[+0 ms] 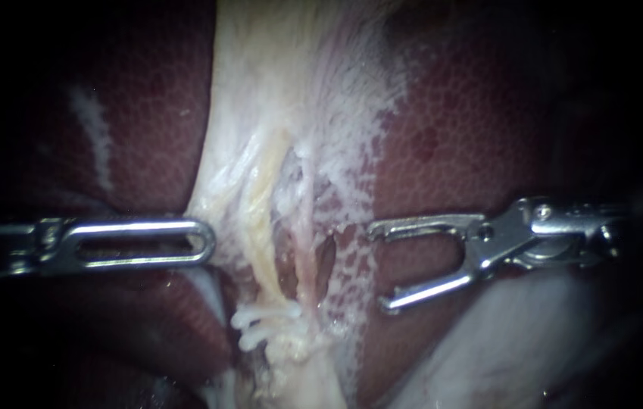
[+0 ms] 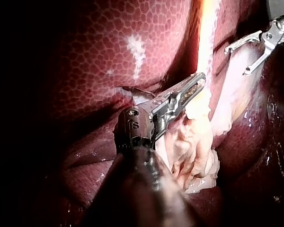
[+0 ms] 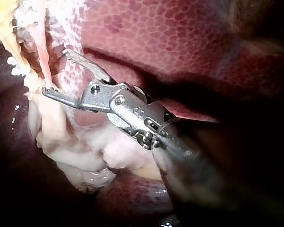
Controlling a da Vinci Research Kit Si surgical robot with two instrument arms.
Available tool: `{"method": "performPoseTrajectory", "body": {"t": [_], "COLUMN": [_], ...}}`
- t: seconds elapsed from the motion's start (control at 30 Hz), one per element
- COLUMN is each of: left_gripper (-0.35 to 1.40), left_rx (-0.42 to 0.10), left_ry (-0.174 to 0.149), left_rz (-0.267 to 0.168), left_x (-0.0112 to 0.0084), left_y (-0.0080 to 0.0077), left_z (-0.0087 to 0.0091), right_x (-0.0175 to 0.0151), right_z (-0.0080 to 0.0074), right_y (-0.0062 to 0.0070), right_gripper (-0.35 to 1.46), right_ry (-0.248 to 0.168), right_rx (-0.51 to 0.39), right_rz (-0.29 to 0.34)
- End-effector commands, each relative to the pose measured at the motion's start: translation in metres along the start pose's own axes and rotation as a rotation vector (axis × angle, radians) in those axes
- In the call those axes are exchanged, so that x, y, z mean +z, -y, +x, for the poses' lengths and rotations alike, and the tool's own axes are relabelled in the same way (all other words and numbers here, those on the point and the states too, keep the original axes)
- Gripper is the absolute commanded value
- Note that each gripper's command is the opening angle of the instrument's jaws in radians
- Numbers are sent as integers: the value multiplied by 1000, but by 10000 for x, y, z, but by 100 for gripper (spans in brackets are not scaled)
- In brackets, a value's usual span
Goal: Going back second clip left tube
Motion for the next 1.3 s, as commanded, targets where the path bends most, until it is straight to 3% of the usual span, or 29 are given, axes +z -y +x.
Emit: {"method": "performPoseTrajectory", "body": {"t": [0.03,0.23,0.6,0.9,1.3], "left_gripper": [-35,-35,-35,-35,-35], "left_rx": [0,0,0,3,9], "left_ry": [0,0,0,0,3], "left_rz": [0,0,0,0,-8], "left_x": [0,0,2,9,28], "left_y": [0,-1,-2,-21,-31], "left_z": [0,0,0,4,13], "right_x": [-4,-15,-14,-12,-11], "right_z": [4,15,15,15,15], "right_y": [1,5,8,9,11], "right_gripper": [60,60,60,60,60], "right_ry": [0,0,0,0,0], "right_rx": [-9,-22,-23,-24,-24], "right_rz": [-3,-7,-7,-5,-2]}}
